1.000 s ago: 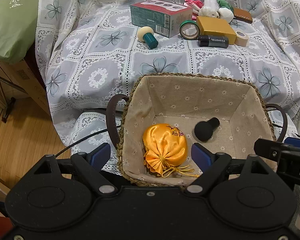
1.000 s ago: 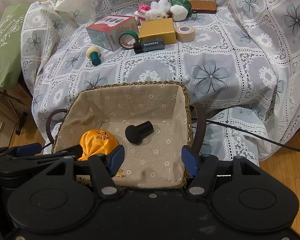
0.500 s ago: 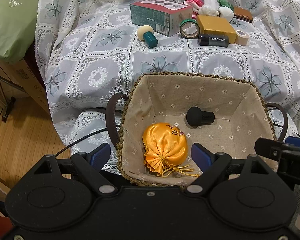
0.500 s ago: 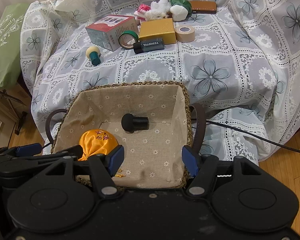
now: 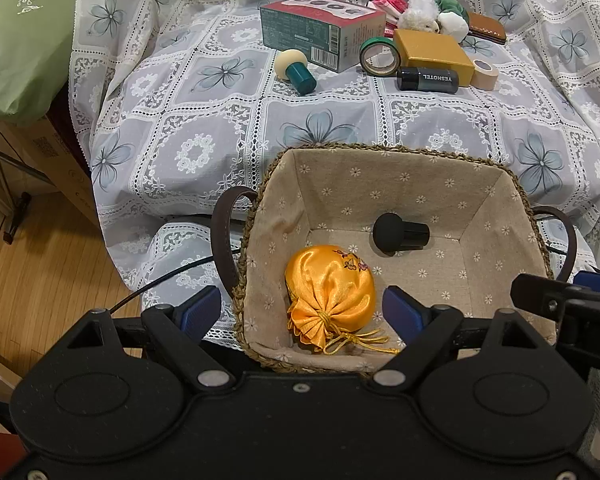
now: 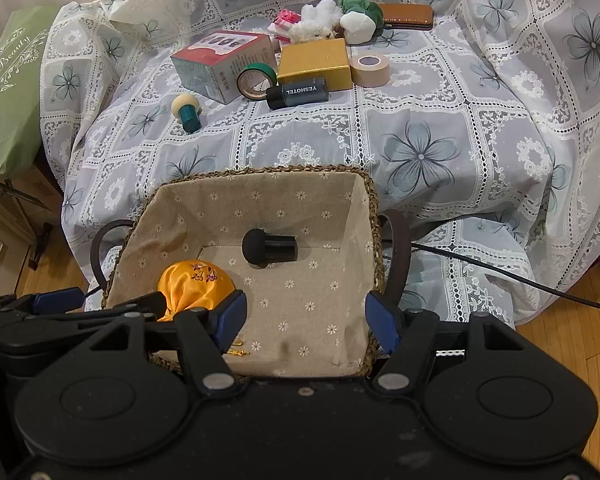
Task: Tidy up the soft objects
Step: 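Lower the black brush into the basket and open the right tool, then move the left tool to the mushroom sponge while the right tool moves toward the YESHOTEL bottle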
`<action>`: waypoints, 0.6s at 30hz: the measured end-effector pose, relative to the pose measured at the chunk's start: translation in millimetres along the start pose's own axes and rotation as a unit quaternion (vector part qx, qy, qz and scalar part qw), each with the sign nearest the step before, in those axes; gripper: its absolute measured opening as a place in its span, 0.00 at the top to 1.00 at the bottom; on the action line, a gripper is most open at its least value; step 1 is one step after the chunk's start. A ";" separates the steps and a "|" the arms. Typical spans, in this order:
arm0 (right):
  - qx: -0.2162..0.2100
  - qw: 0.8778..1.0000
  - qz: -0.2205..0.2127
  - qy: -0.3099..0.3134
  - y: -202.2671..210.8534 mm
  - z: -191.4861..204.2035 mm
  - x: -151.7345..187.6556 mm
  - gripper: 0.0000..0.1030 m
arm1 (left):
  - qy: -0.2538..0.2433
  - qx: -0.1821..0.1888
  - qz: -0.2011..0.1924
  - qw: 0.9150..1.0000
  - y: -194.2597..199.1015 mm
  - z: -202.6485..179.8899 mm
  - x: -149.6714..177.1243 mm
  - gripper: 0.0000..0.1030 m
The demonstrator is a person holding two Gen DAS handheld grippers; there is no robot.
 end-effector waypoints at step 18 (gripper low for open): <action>0.013 1.000 -0.007 0.004 -3.1 -6.0 -9.5 0.32 | -0.001 -0.004 0.000 1.000 -3.7 0.3 -3.1 0.17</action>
Point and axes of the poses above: each gripper's, at about its wrist camera, not at the fingertips, and y roughly against the way its jaws point, z to its left, x to its underside, the point moved 2 cm from there along -y, roughly the way its jaws point, and after that the axes turned 5 degrees about -x, right-handed, at the moved point
